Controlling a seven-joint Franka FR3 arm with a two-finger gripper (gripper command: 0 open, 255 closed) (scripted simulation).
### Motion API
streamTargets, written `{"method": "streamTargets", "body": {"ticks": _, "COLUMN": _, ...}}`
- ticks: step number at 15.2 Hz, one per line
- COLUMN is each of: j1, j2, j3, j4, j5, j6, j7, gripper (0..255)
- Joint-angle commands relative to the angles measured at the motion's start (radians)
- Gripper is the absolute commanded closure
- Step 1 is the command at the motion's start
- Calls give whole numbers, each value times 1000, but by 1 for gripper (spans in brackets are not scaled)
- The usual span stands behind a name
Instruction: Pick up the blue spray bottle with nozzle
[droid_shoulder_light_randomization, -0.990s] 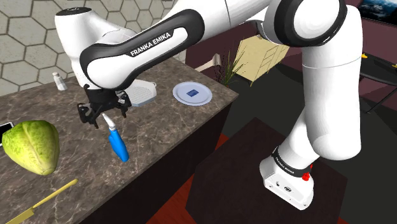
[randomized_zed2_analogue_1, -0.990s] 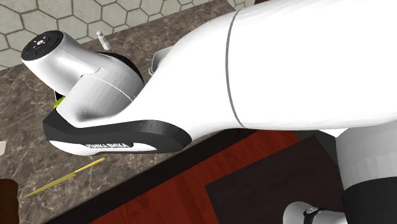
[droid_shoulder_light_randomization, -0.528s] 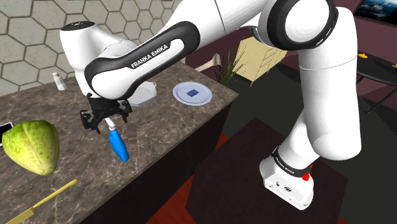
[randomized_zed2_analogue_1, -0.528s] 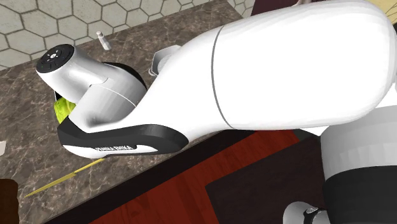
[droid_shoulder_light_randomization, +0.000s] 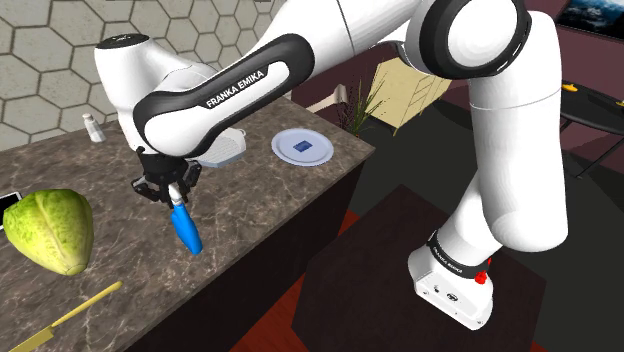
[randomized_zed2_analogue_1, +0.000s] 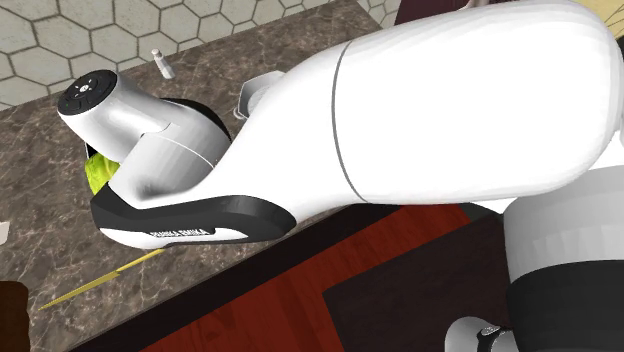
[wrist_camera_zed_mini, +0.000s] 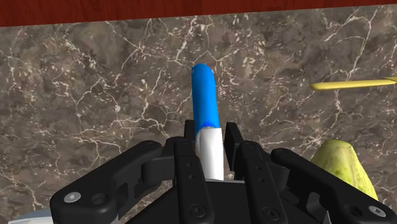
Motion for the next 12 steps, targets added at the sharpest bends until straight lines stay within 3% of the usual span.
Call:
{"method": "streamTargets", "body": {"ticks": 1, "j1": 0, "j2": 0, "j3": 0, "j4": 0, "j5": 0, "j6": 0, "j7": 0, "gripper": 255}}
{"method": "streamTargets", "body": {"ticks": 12, "j1": -8, "j2": -60, "j3": 18, "j4": 45, "j5": 28, "j6": -102, "j7": -16, "gripper": 255}}
